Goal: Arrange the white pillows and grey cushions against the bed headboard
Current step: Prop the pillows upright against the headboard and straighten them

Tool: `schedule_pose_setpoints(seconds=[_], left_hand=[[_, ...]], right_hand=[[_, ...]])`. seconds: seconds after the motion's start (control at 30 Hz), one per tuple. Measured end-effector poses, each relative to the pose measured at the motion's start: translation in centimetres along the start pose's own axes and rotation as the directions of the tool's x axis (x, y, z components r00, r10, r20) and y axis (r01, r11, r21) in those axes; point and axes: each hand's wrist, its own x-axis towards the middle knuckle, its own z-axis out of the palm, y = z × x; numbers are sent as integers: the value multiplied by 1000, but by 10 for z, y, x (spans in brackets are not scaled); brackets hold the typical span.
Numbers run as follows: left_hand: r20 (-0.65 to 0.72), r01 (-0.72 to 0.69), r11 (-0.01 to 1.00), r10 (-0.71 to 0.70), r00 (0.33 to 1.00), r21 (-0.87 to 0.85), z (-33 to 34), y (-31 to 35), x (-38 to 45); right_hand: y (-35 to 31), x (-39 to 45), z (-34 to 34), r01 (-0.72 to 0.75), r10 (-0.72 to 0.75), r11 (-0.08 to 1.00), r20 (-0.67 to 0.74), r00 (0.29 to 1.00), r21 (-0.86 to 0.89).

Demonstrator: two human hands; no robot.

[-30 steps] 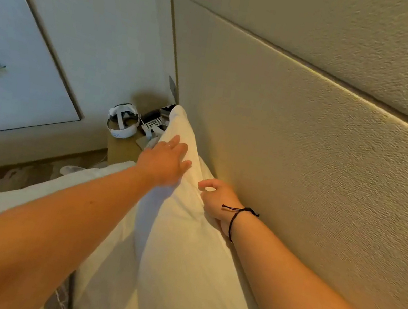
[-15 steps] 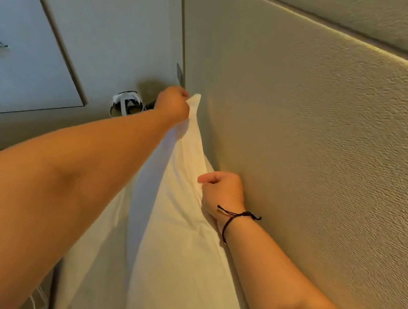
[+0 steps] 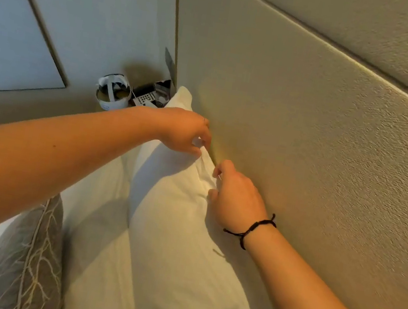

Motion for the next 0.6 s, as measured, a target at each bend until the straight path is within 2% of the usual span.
schedule_pose_setpoints(seconds=[0.07, 0.2, 0.3, 0.4, 0.5, 0.6], left_hand=[[-99, -40, 998, 44, 994, 48, 13, 15, -9], [-162, -66, 997, 70, 984, 27, 48, 49, -13], [-234, 26, 997, -41, 971, -67, 49, 56, -11], [-245, 48, 990, -79, 966, -131, 44, 59, -8], [-222, 70, 991, -94, 970, -115, 41, 64, -9], [-165, 100, 990, -114, 980, -95, 39, 70, -13]], right_hand=[[16, -48, -6, -56, 57, 998, 63, 996, -24], [45, -150, -7, -191, 208, 972, 125, 970, -136], [52, -193, -8, -287, 293, 952, 52, 955, -103], [51, -210, -14, -289, 289, 956, -5, 957, -45], [47, -227, -19, -327, 307, 917, -117, 944, -228], [47, -245, -23, -344, 329, 882, -102, 939, -323]])
